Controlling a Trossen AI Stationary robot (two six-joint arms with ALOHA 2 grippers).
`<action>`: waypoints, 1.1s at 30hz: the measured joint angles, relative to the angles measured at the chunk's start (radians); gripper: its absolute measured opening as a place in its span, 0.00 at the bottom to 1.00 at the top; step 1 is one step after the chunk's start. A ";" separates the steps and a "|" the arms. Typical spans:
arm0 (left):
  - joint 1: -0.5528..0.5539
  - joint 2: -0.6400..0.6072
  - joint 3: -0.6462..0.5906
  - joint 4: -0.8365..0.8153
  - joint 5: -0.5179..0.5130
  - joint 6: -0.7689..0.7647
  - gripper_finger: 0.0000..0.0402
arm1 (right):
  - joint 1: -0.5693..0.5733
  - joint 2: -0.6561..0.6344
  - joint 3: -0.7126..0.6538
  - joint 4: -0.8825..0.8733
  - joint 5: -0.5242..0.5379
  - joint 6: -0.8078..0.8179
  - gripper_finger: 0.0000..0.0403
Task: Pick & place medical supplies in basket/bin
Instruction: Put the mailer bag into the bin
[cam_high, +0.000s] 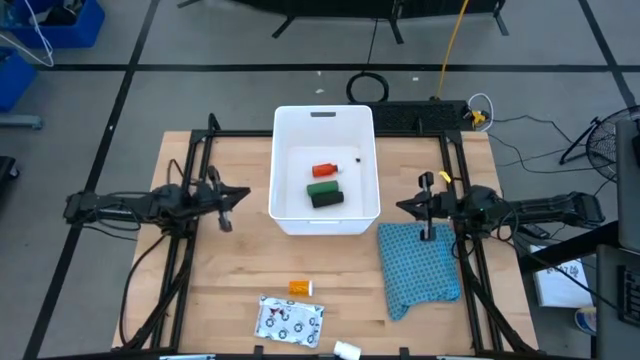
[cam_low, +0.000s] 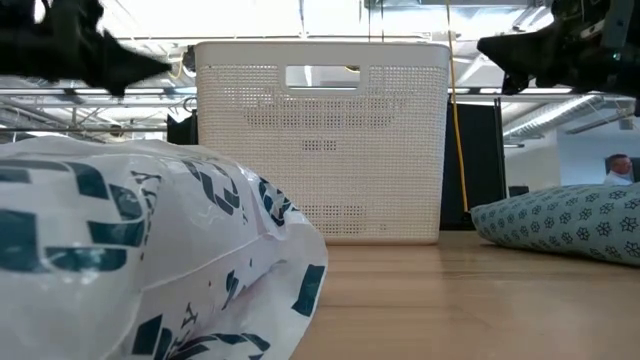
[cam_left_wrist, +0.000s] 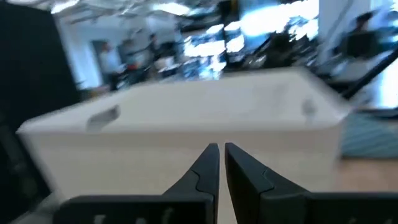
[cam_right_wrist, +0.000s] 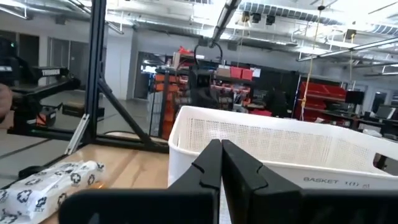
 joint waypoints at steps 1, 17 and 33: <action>-0.018 0.008 0.025 -0.009 0.005 0.002 0.08 | 0.000 0.000 0.000 -0.001 0.000 0.001 0.00; -0.519 0.692 0.719 -0.545 -0.290 -0.147 0.08 | 0.000 0.001 -0.002 -0.033 0.129 0.146 0.00; -0.707 1.372 1.020 -0.722 -0.055 -0.678 0.32 | 0.000 0.000 -0.002 -0.038 0.156 0.116 0.00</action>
